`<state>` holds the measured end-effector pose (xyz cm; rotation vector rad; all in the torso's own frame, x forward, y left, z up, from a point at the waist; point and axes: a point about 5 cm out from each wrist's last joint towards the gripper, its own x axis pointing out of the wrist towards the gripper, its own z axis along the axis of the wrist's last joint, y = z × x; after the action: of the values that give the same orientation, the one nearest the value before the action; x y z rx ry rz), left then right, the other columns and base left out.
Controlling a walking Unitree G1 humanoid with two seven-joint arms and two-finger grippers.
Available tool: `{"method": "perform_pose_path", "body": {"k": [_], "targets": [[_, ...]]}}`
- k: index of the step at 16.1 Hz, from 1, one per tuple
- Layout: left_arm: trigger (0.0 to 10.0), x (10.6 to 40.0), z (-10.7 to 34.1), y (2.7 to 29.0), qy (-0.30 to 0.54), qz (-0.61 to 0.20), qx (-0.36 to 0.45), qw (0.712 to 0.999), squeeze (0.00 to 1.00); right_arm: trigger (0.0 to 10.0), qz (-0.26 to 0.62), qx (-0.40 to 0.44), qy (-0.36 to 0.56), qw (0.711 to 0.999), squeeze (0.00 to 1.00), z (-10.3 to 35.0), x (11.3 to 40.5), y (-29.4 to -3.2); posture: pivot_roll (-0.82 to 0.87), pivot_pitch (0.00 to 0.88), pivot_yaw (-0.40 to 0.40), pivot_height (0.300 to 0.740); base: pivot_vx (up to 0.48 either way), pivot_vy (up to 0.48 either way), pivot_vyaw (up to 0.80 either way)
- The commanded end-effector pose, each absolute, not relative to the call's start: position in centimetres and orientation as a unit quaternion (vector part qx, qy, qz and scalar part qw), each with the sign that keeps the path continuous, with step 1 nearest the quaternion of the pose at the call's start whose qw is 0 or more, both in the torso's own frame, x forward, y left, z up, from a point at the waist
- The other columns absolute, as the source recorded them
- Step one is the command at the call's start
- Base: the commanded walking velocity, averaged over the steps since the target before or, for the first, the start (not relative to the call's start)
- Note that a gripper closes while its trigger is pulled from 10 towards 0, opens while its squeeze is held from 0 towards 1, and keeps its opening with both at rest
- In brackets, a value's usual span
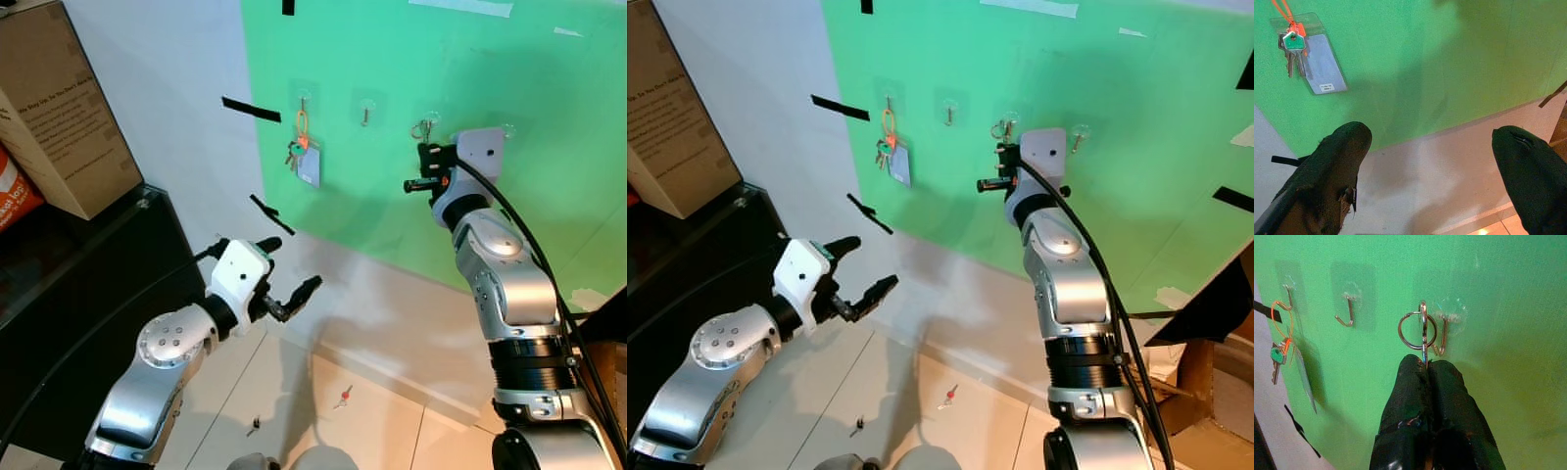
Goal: Hang keys on a hook
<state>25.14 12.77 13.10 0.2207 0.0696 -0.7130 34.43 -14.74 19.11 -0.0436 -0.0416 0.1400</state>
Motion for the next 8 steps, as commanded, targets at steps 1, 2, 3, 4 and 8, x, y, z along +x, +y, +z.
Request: {"method": "perform_pose_path", "body": {"k": [1, 2, 3, 4, 8], "targets": [[10.0, 25.1, 13.5, 12.8, 0.03, -0.354, 0.111, 0.928, 0.0, 10.0, 0.066, -0.019, -0.036, 0.997, 0.0, 19.9, 34.8, -14.8, 0.0, 0.0, 0.038, 0.74, 0.0, 0.0, 0.0], [10.0, 25.1, 13.5, 12.8, 0.03, -0.354, 0.112, 0.928, 0.0, 10.0, 0.06, -0.017, -0.035, 0.997, 0.0, 19.8, 35.0, -14.9, 0.0, 0.0, 0.038, 0.74, 0.0, 0.0, 0.0], [10.0, 25.1, 13.5, 12.8, 0.031, -0.354, 0.112, 0.928, 0.0, 10.0, 0.056, -0.017, -0.034, 0.998, 0.0, 19.7, 35.1, -15.1, 0.01, 0.0, 0.039, 0.74, 0.0, 0.0, 0.0], [10.0, 25.1, 13.5, 12.8, 0.031, -0.354, 0.112, 0.928, 0.0, 10.0, 0.05, -0.016, -0.031, 0.998, 0.0, 19.5, 35.2, -15.3, 0.01, 0.0, 0.039, 0.74, 0.0, 0.0, 0.0], [10.0, 25.0, 13.5, 12.8, 0.032, -0.356, 0.113, 0.927, 0.0, 10.0, 0.029, -0.021, -0.023, 0.999, 0.0, 18.9, 35.3, -16.1, 0.0, 0.0, 0.042, 0.74, 0.0, 0.0, 0.0]]}}
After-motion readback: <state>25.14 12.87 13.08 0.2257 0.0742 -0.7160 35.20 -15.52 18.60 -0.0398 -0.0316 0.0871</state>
